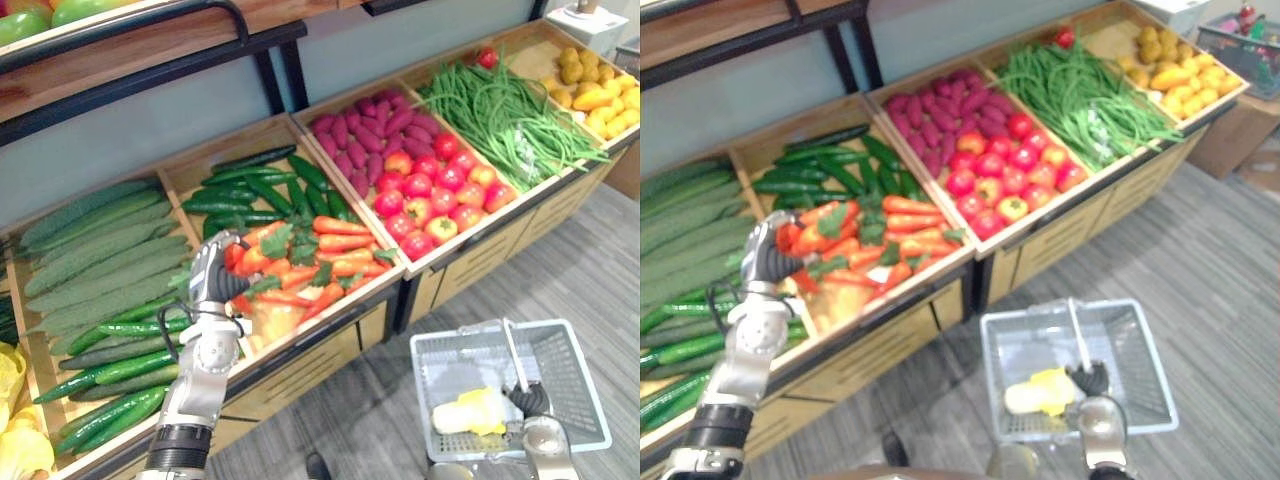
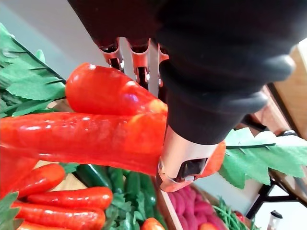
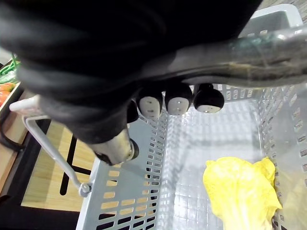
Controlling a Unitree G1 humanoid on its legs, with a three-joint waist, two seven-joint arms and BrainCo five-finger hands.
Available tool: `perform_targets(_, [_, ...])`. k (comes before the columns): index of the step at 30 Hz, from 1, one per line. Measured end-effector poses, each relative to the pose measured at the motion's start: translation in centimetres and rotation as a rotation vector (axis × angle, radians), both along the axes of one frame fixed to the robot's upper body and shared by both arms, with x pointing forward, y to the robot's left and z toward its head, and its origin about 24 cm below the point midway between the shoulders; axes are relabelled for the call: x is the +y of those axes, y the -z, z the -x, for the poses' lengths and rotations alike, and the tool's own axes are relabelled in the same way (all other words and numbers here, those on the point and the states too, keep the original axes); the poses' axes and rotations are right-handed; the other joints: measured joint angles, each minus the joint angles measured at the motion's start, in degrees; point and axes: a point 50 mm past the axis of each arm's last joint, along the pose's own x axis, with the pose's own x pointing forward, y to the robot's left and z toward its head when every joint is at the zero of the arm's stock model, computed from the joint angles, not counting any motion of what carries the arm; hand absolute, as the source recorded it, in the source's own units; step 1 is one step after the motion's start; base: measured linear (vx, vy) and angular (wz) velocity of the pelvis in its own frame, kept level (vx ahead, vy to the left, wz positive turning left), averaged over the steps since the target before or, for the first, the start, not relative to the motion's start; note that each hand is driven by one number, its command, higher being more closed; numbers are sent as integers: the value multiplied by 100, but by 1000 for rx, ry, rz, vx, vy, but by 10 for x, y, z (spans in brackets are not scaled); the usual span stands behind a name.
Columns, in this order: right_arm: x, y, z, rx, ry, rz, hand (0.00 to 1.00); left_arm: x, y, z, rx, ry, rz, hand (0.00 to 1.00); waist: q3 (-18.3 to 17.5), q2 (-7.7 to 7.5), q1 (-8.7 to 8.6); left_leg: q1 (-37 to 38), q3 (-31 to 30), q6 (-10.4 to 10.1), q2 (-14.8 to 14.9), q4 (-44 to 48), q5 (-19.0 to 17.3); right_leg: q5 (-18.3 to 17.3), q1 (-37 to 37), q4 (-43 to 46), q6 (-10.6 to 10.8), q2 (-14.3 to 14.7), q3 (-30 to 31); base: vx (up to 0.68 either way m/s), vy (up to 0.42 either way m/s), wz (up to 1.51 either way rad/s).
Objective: Pick vegetable in the basket
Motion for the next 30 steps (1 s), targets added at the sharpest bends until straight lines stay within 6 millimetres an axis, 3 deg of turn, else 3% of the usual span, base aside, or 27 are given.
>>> perform_targets(12, [0,0,-5,5,-8,-1,100,1,-3,-1,-8,-3,-10,100,-32,-10,-12,0,-33,0,-16,0,0,16,62,-74,16,-7,-21,-4,0,2])
perform_targets(20, [0,1,-4,7,-8,-1,100,4,-27,-13,-102,-20,-50,100,-33,-12,-38,0,-22,-2,-17,-3,-2,24,73,-115,24,-6,-16,-12,-2,0])
perform_targets(30, [0,2,-1,15,-7,-2,100,-2,-33,-18,-120,-2,-81,100,-65,-43,-59,12,-17,-5,-21,-2,-5,111,159,-275,21,9,-20,-3,0,0])
